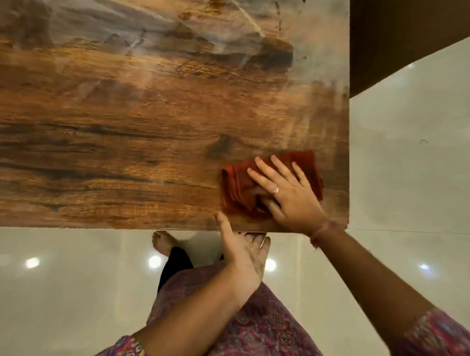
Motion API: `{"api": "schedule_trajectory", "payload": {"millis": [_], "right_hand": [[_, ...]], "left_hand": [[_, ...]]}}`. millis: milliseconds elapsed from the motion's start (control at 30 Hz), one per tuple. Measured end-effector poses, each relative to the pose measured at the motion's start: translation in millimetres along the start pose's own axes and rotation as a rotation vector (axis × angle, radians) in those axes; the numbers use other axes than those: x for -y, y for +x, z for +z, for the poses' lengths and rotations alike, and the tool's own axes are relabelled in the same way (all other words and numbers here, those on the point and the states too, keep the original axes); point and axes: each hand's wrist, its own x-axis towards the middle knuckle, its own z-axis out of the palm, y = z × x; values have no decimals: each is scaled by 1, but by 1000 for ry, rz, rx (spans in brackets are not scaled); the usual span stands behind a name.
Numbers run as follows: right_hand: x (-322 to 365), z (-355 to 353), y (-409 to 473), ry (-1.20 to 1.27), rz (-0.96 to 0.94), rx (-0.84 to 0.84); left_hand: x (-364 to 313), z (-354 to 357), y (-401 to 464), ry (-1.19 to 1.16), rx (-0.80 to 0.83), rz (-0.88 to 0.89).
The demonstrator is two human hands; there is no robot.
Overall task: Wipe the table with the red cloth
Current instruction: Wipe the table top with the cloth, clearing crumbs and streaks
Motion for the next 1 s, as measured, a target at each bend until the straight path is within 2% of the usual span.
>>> {"api": "schedule_trajectory", "payload": {"millis": [167, 267, 300, 367, 467, 533, 600, 700, 833, 900, 1000], "right_hand": [[-122, -69, 120, 41, 438, -140], [-136, -87, 166, 140, 616, -179], [-123, -80, 161, 134, 576, -183], [-85, -53, 119, 88, 357, -169], [-31, -12, 3, 70, 47, -37], [-29, -2, -52, 64, -45, 32], [-52, -10, -54, 50, -99, 74], [-89, -36, 6, 62, 2, 18], [-161, -83, 122, 76, 320, -126], [-187, -104, 168, 168, 461, -161], [-182, -102, 177, 184, 513, -200]], "left_hand": [[41, 14, 13, 30, 11, -35], [64, 22, 18, 46, 30, -28], [69, 25, 18, 43, 24, -24], [76, 31, 21, 19, 0, -23], [82, 37, 23, -44, 43, -21], [83, 39, 20, -86, 105, -31], [86, 40, 19, -89, 112, -20], [88, 41, 21, -108, 43, 14], [93, 40, 24, -110, 11, 31], [95, 39, 25, -131, 5, 37], [95, 38, 27, -159, 0, 44]]}}
